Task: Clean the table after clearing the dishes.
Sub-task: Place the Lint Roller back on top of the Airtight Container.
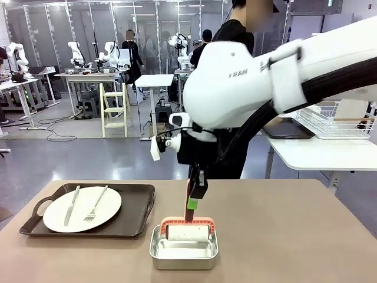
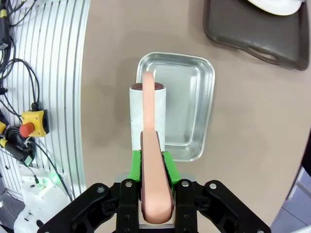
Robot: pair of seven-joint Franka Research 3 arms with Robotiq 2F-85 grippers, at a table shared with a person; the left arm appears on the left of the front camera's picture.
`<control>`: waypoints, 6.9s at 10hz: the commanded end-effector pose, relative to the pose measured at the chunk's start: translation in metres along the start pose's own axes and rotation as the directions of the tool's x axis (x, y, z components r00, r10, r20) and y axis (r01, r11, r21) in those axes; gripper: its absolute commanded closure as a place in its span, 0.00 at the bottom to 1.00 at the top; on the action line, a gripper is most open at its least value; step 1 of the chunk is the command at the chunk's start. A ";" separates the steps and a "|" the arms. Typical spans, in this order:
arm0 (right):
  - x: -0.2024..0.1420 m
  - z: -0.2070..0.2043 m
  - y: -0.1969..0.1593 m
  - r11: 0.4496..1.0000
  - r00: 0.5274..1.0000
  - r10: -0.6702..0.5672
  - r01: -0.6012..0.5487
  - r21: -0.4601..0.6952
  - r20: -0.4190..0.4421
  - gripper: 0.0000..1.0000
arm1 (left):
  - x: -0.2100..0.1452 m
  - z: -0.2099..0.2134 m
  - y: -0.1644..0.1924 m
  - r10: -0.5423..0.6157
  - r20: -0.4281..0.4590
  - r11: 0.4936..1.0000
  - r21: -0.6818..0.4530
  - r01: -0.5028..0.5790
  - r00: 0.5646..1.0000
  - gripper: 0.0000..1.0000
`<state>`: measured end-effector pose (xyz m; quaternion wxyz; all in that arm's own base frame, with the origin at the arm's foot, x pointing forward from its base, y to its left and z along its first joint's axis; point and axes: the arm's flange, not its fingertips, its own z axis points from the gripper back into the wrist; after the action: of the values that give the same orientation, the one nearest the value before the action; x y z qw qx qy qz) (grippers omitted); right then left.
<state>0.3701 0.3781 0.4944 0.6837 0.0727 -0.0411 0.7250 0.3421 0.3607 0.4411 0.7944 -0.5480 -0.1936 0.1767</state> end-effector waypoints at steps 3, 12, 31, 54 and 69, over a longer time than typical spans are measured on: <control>0.026 -0.024 -0.019 0.998 0.996 -0.056 0.057 0.014 -0.067 0.78 | -0.001 0.002 0.000 -0.005 0.012 1.000 -0.009 0.005 1.000 0.00; 0.028 -0.064 -0.060 0.990 0.984 -0.138 0.136 -0.028 -0.108 0.78 | -0.001 0.002 0.000 -0.005 0.012 1.000 -0.009 0.005 1.000 0.00; 0.012 -0.084 -0.091 0.989 0.983 -0.144 0.139 -0.050 -0.116 0.00 | -0.001 0.002 0.000 -0.005 0.012 1.000 -0.009 0.005 1.000 0.00; 0.014 -0.081 -0.101 0.982 0.987 -0.147 0.138 -0.129 -0.063 0.00 | -0.001 0.002 0.000 -0.005 0.012 1.000 -0.009 0.005 1.000 0.00; -0.148 0.052 -0.028 0.843 0.797 -0.484 0.536 -0.051 0.362 0.00 | -0.001 0.002 0.000 -0.005 0.012 1.000 -0.009 0.005 1.000 0.00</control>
<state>0.4016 0.2058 0.5134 0.8468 0.1516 -0.2038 0.4673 0.3421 0.3608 0.4410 0.7943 -0.5480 -0.1936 0.1769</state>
